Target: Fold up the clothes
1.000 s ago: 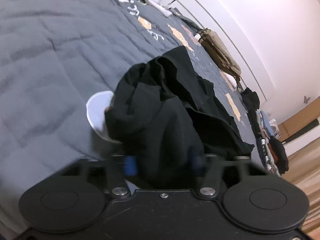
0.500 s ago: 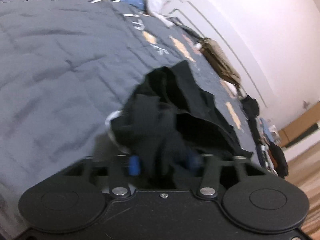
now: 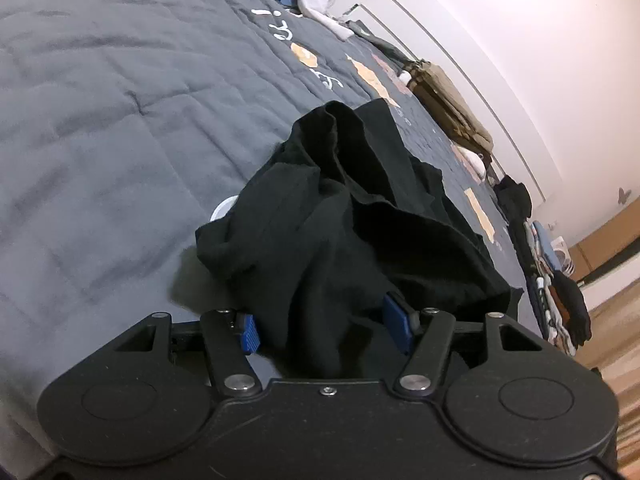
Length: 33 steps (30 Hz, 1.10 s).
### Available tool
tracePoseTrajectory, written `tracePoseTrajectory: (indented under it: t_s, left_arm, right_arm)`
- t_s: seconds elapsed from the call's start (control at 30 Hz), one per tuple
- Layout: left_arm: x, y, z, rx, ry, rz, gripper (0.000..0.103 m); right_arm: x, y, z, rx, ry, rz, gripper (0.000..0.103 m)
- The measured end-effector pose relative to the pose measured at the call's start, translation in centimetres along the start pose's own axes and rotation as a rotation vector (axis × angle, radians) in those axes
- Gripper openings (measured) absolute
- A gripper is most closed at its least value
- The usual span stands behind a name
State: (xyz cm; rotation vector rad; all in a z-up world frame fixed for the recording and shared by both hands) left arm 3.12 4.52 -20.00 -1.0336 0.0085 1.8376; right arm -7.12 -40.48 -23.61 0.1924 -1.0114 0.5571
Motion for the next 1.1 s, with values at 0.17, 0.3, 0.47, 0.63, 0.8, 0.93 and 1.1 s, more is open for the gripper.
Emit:
tracePoseTrajectory:
  t_s: [0.17,0.3,0.47,0.63,0.8,0.93,1.1]
  left_arm:
    - [0.1,0.0,0.0,0.001,-0.003,0.008,0.059]
    - [-0.1,0.1,-0.2,-0.005,-0.015,0.003,0.059]
    - [-0.2,0.3,-0.3,-0.014,-0.011,-0.003,0.059]
    - [0.6,-0.5,-0.3,-0.039,-0.002,0.051,0.033]
    - [0.9,-1.0,-0.9,-0.048,0.002,0.063,0.043]
    - [-0.2,-1.1,-1.2,-0.067,-0.006,-0.021,0.014]
    - [-0.6,-1.5,1.1,-0.095,0.052,-0.007,0.007]
  right_arm:
    - [-0.8,-0.9,0.4,-0.068,0.017,-0.020,0.058]
    - [0.1,-2.4,-2.0,-0.096,0.013,0.036,0.072]
    - [0.6,-3.6,-2.6,-0.150,-0.035,0.053,0.079]
    - [0.2,-4.4,-2.3,-0.189,-0.062,0.019,0.079]
    - [0.5,-4.6,-2.6,-0.183,-0.048,0.046,0.078]
    - [0.8,-4.4,-2.9,-0.162,-0.033,0.076,0.009]
    - [2.2,-4.5,-0.4,-0.206,-0.112,0.047,0.004]
Point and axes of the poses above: each gripper's, at about its wrist camera, not at the fingertips, and z roughly against the way its jaws point, x to its left, y to its underside, the point moved 7 cm from there along -z, roughly the way its jaws point, and after that the axes turned 9 degrees about x, right-handed, at the moved point
